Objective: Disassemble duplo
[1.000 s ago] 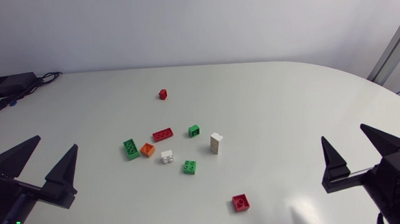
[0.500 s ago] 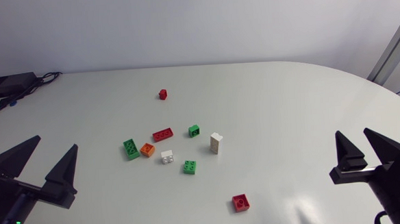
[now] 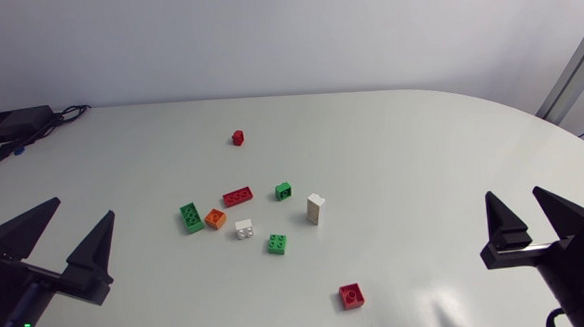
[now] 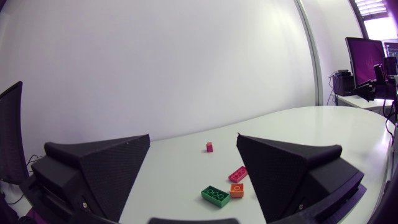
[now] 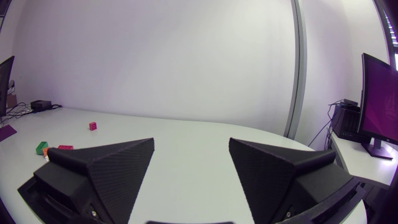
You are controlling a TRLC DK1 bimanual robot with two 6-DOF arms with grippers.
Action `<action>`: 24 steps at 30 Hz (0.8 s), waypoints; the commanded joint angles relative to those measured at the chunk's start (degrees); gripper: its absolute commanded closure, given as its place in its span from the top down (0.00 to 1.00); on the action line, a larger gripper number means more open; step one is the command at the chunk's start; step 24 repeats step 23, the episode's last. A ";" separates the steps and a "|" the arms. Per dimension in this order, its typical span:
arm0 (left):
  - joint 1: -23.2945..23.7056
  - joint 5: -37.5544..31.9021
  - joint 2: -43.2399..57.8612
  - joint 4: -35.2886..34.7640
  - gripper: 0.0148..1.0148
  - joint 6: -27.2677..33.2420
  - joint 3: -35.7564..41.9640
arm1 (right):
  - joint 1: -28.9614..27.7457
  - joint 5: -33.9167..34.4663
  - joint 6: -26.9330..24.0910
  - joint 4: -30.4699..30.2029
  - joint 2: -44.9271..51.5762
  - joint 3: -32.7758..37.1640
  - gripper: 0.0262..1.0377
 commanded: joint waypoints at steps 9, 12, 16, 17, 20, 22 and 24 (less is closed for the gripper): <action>-0.17 0.08 -1.13 0.39 0.96 0.15 -1.54 | 0.59 0.14 0.01 -1.06 -0.49 -2.13 0.96; 0.00 0.08 -1.13 0.39 0.96 0.15 -1.54 | 0.59 0.14 0.01 -1.06 -0.49 -2.13 0.96; 0.09 0.08 -1.13 0.39 0.96 0.15 -1.54 | 0.59 0.14 0.01 -1.06 -0.49 -2.13 0.96; 0.18 0.08 -1.13 0.39 0.96 0.15 -1.54 | 0.59 0.14 0.01 -1.06 -0.49 -2.13 0.96; 0.18 0.08 -1.13 0.30 0.96 0.15 -1.54 | 0.42 0.14 -0.08 -1.06 -0.41 -2.13 0.96; 0.18 0.08 -1.13 0.30 0.96 0.15 -1.54 | 0.42 0.14 0.01 -1.06 -0.49 -2.13 0.96; 0.18 0.08 -1.13 0.30 0.96 0.15 -1.54 | 0.42 0.14 -0.08 -1.06 -0.41 -2.13 0.96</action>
